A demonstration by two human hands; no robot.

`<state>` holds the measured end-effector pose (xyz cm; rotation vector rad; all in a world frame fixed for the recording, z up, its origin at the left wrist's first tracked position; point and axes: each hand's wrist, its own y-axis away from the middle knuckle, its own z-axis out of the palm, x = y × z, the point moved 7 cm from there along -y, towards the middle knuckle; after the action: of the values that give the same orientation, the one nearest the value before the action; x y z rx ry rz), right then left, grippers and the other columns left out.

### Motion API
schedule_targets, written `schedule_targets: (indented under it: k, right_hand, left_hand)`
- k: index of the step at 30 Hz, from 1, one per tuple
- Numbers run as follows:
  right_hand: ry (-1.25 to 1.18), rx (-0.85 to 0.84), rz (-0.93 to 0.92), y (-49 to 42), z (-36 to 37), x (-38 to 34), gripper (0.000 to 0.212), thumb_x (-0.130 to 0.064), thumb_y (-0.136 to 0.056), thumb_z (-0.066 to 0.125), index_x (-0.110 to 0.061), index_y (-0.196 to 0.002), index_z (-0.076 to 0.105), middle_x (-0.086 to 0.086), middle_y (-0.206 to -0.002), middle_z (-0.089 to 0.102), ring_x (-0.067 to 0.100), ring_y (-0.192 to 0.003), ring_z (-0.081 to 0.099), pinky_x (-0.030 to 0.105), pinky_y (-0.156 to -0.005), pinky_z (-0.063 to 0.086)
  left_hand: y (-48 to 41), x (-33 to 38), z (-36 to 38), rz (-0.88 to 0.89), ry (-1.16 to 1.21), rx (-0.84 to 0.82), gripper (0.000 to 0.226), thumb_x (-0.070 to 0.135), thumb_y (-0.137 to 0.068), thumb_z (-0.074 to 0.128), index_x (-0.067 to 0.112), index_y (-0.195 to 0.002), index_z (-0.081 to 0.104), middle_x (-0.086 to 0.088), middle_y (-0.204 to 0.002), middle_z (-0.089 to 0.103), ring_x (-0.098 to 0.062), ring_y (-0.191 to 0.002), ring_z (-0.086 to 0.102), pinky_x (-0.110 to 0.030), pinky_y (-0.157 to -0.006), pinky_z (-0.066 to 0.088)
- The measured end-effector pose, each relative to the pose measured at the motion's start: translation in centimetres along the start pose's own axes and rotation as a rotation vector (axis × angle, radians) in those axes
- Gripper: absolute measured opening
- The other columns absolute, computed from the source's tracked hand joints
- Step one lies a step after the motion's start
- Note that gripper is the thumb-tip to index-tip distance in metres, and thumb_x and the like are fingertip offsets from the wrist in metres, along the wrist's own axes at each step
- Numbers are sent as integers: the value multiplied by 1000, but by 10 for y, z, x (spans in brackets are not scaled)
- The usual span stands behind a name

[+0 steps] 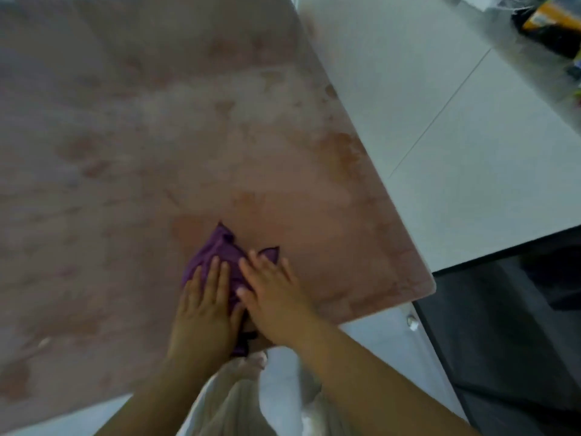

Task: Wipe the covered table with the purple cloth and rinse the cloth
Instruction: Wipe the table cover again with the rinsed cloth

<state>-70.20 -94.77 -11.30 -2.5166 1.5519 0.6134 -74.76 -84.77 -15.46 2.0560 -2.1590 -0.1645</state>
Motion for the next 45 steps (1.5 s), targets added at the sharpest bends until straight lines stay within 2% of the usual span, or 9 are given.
schedule_targets:
  k: [3, 7, 12, 15, 18, 21, 28, 39, 45]
  right_hand:
    - [117, -262, -231, 25, 26, -28, 52, -36, -100, 21, -13, -147, 18, 6, -157, 9, 20, -144, 10, 40, -115, -4]
    - [157, -183, -180, 52, 7, 17, 54, -37, -97, 15, -12, -138, 39, 9, -151, 30, 19, -137, 31, 39, -116, 1]
    - [104, -96, 141, 82, -44, 116, 43, -34, -100, 25, -8, -123, 50, 14, -136, 51, 22, -128, 44, 40, -116, 20]
    - [-157, 27, 257, 73, -73, 147, 47, -40, -97, 26, -8, -128, 41, 16, -121, 58, 31, -113, 52, 46, -101, 39]
    - [-103, -85, 224, 46, -54, 142, 57, -46, -97, 20, -16, -146, 19, 16, -149, 30, 31, -137, 27, 46, -114, 20]
    - [167, -173, 123, 33, -20, 115, 77, -60, -89, -4, -17, -146, 22, 23, -152, 19, 44, -137, 22, 53, -111, 18]
    - [300, -232, -347, 24, -24, 142, 48, -36, -99, 14, -28, -146, 18, -1, -149, 35, 24, -135, 36, 44, -112, 25]
    - [272, -260, -314, -157, -65, 183, 53, -35, -98, 19, -21, -148, 7, 3, -157, 7, 29, -144, 8, 40, -115, 7]
    - [326, -526, -965, -23, -27, 103, 51, -33, -100, 23, -26, -148, 9, -4, -158, 3, 23, -145, -1, 40, -115, -4]
  left_hand:
    - [23, -10, 1, -116, -20, 0, 69, 35, -75, 31, -8, -129, 41, -27, -135, 43, -39, -127, 24, -43, -100, 19]
    - [15, 58, 4, 24, 14, -47, 79, 38, -60, 39, -2, -127, 46, -22, -134, 48, -41, -130, 33, -44, -100, 21]
    - [-40, 177, -7, 115, 272, -139, 62, 32, -88, 16, 13, -144, -3, -1, -153, -12, -24, -141, -13, -39, -115, -4]
    - [-74, 198, -30, 102, 677, -194, 67, 27, -89, 43, 13, -145, 8, -6, -155, 7, -23, -142, 5, -28, -113, 7]
    - [-70, 167, -40, -2, 1092, -201, 66, 3, -88, 42, 19, -145, 14, -5, -150, 25, -18, -136, 27, -13, -103, 21]
    - [-53, 119, -38, -181, 1313, -106, 63, -7, -85, 35, 27, -138, 26, -4, -144, 37, -14, -128, 40, -34, -108, 34]
    - [-47, 50, -43, -342, 1101, 190, 55, -9, -83, 45, 21, -130, 40, 3, -126, 49, -8, -113, 47, -24, -95, 39]
    - [-38, 98, -44, -663, 847, 176, 54, 21, -75, 46, 16, -129, 44, -1, -121, 59, -20, -111, 56, -23, -89, 39]
    - [-26, 152, -58, -1014, 775, 278, 63, 16, -75, 41, 17, -137, 34, -12, -134, 47, -33, -118, 47, -35, -97, 36]
